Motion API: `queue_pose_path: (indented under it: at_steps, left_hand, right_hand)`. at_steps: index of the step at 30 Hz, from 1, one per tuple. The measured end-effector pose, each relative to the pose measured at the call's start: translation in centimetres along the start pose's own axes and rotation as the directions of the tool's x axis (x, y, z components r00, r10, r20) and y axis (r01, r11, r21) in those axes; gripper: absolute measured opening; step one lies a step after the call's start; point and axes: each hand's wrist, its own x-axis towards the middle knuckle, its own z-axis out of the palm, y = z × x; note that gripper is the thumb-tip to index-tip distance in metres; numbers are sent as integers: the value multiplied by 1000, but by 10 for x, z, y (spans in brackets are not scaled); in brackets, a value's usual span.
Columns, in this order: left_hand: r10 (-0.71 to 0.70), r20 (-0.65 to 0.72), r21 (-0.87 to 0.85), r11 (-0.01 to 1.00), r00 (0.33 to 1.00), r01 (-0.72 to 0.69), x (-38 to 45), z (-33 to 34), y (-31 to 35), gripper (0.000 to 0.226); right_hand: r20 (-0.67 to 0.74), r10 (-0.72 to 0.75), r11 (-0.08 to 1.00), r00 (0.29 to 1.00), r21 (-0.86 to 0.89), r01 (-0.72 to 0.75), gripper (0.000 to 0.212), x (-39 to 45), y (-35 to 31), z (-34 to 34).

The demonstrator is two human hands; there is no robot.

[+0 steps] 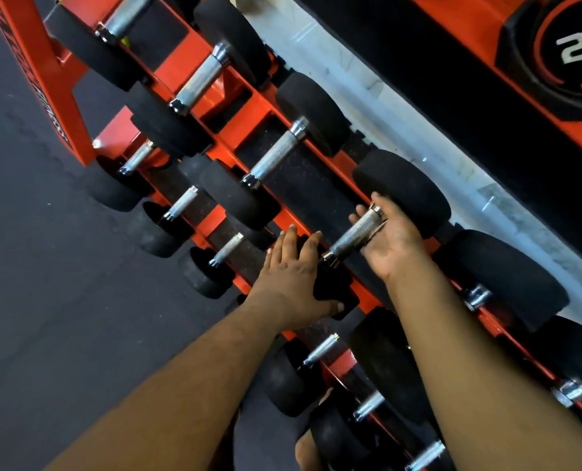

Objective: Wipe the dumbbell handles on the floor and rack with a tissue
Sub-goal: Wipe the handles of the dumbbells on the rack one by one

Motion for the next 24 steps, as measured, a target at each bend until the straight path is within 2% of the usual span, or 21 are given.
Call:
queue_pose_path:
  at_steps: [2, 3, 6, 10, 14, 17, 21, 24]
  left_hand:
    - [1, -8, -7, 1000, 1000, -1, 1, 0, -1, 123]
    - [-1, -10, -8, 1000, 1000, 1, 1, 1, -1, 122]
    - [0, -10, -3, 1000, 1000, 0, 1, 1, 0, 123]
    - [-2, -3, 6, 1000, 1000, 2, 1, 0, 0, 124]
    - [-1, -8, -8, 1000, 1000, 1, 1, 0, 0, 123]
    - [-1, -7, -2, 1000, 1000, 1, 1, 1, 1, 123]
    - [1, -9, 0, 1000, 1000, -1, 1, 2, -1, 123]
    - [7, -23, -6, 1000, 1000, -7, 1, 2, -2, 123]
  right_hand:
    - [-1, 3, 1000, 1000, -22, -3, 31, -1, 0, -5]
    - [-9, 5, 1000, 1000, -16, -5, 32, -2, 0, -4]
    - [-73, -26, 1000, 997, 9, 27, 8, 3, -2, 9]
    - [-42, -34, 999, 999, -8, 34, 6, 9, 2, 10]
    - [-18, -23, 999, 1000, -22, 23, 25, 3, 6, 0]
    - [-27, -30, 1000, 999, -6, 30, 9, 4, 6, 8]
    - [65, -25, 999, 998, 44, 22, 8, 10, 13, 1]
    - [66, -36, 999, 997, 43, 33, 9, 6, 18, -9]
